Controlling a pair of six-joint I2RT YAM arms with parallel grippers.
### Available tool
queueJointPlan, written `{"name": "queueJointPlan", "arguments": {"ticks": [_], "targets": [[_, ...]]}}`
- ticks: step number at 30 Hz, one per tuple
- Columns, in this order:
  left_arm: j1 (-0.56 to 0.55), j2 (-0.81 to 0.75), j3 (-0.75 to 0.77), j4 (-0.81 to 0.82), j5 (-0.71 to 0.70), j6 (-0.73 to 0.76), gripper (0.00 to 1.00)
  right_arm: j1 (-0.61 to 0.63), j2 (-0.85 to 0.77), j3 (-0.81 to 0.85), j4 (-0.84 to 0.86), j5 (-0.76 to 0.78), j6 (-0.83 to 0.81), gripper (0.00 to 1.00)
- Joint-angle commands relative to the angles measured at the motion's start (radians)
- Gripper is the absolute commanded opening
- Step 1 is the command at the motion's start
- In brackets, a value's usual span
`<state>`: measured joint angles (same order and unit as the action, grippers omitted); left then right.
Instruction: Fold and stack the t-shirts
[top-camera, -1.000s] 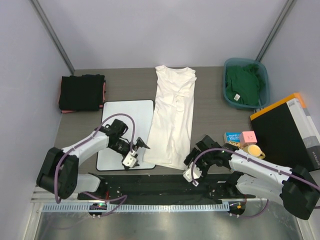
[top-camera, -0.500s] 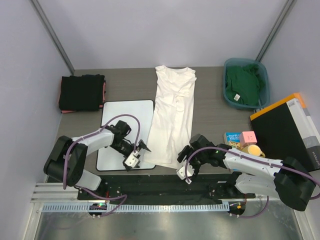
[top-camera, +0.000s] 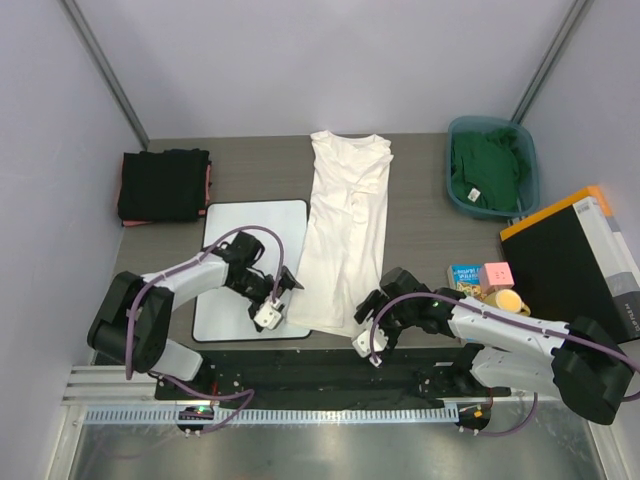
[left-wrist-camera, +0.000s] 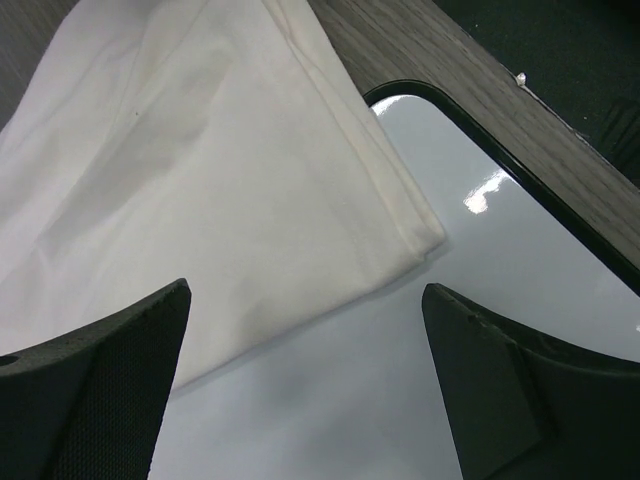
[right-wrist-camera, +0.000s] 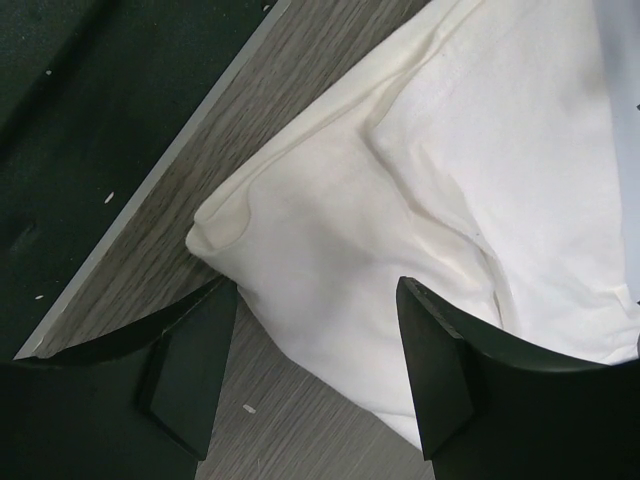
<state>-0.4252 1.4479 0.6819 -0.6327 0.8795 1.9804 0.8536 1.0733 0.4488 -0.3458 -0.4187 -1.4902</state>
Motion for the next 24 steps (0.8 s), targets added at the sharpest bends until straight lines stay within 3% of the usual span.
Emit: {"name": "queueJointPlan", "arguments": {"ticks": [1,8,13,19,20,22,23,24], "targets": [[-0.015,0.081,0.063,-0.148,0.003,0.635,0.98,0.007,-0.013,0.011,0.005,-0.037,0.021,0.70],[-0.049,0.166,0.130,-0.182,-0.019,0.637,0.75,0.010,-0.019,0.031,-0.051,-0.049,0.018,0.70],[-0.086,0.186,0.139,-0.182,-0.022,0.635,0.71,0.010,-0.006,0.068,-0.150,-0.065,-0.010,0.71],[-0.106,0.181,0.119,-0.180,-0.039,0.635,0.60,0.012,0.033,0.053,-0.119,-0.077,-0.022,0.67],[-0.107,0.183,0.119,-0.188,-0.045,0.635,0.53,0.012,0.046,0.054,-0.113,-0.075,-0.019,0.65],[-0.109,0.184,0.119,-0.196,-0.056,0.635,0.42,0.015,0.069,0.054,-0.081,-0.077,-0.019,0.45],[-0.110,0.184,0.117,-0.203,-0.065,0.635,0.31,0.013,0.074,0.051,-0.067,-0.075,-0.022,0.35],[-0.112,0.184,0.114,-0.206,-0.068,0.635,0.26,0.015,0.079,0.042,-0.039,-0.075,-0.024,0.20]]}}
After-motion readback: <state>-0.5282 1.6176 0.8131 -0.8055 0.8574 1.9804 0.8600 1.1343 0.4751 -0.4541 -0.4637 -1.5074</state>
